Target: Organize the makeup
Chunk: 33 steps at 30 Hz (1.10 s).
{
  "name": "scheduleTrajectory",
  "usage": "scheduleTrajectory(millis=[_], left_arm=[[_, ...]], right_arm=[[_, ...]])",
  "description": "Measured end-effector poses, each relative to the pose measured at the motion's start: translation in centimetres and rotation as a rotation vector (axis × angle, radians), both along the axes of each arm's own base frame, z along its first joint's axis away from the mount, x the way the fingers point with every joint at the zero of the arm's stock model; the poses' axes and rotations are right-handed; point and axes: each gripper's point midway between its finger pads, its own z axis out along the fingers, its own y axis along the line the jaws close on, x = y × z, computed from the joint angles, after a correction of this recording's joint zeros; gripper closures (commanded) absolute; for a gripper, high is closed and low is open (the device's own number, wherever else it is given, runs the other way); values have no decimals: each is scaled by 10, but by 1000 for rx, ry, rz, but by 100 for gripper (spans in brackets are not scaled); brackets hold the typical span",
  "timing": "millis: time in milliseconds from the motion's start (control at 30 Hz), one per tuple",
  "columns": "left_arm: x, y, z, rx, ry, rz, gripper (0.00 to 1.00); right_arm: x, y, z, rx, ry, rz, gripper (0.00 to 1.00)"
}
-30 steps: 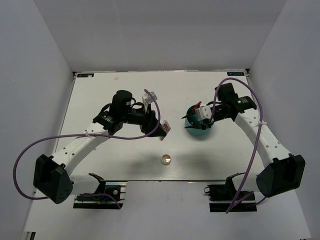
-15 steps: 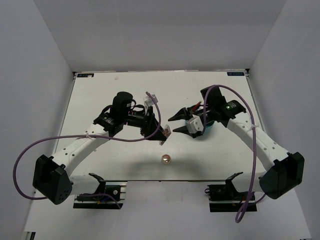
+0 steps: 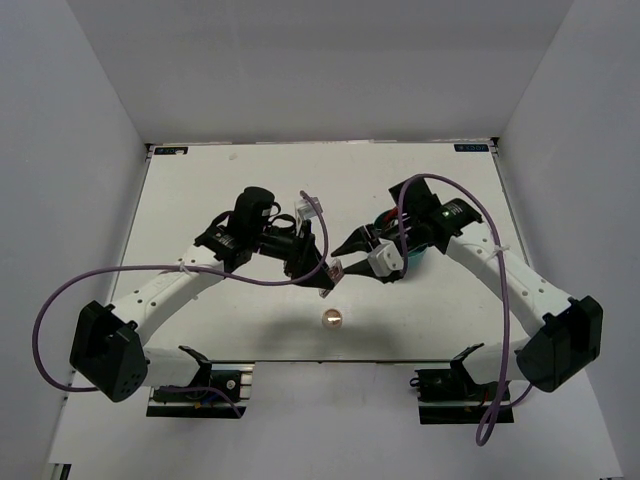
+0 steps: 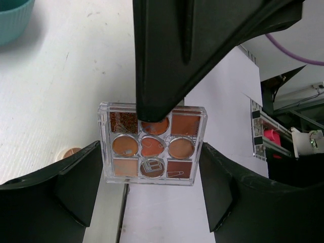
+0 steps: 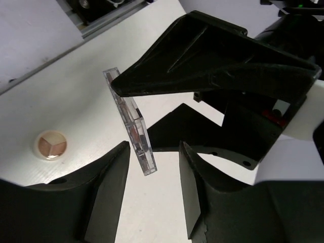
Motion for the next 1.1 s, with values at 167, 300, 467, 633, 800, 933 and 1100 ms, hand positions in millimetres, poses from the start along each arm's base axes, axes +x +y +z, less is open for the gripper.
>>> scheduleTrajectory(millis=[167, 300, 467, 633, 800, 933, 1100], left_arm=[[-3, 1, -6, 23, -2, -13, 59], [-5, 1, -8, 32, -8, -21, 59], [-7, 1, -10, 46, -8, -24, 59], [-9, 0, -11, 50, -8, -29, 59], [-10, -1, -11, 49, -9, -35, 59], [-12, -2, -11, 49, -7, -41, 59], [-13, -2, -11, 52, 6, -37, 58]], right_arm=[[-10, -2, -9, -34, 13, 41, 54], [-17, -5, -18, -75, 42, 62, 56], [-20, -5, -25, -95, 57, 76, 57], [-18, -5, -26, -100, 35, 75, 60], [-16, -4, -26, -98, 25, 74, 65], [-14, -2, -28, -98, 17, 74, 71], [-13, -1, -30, -103, 11, 75, 78]])
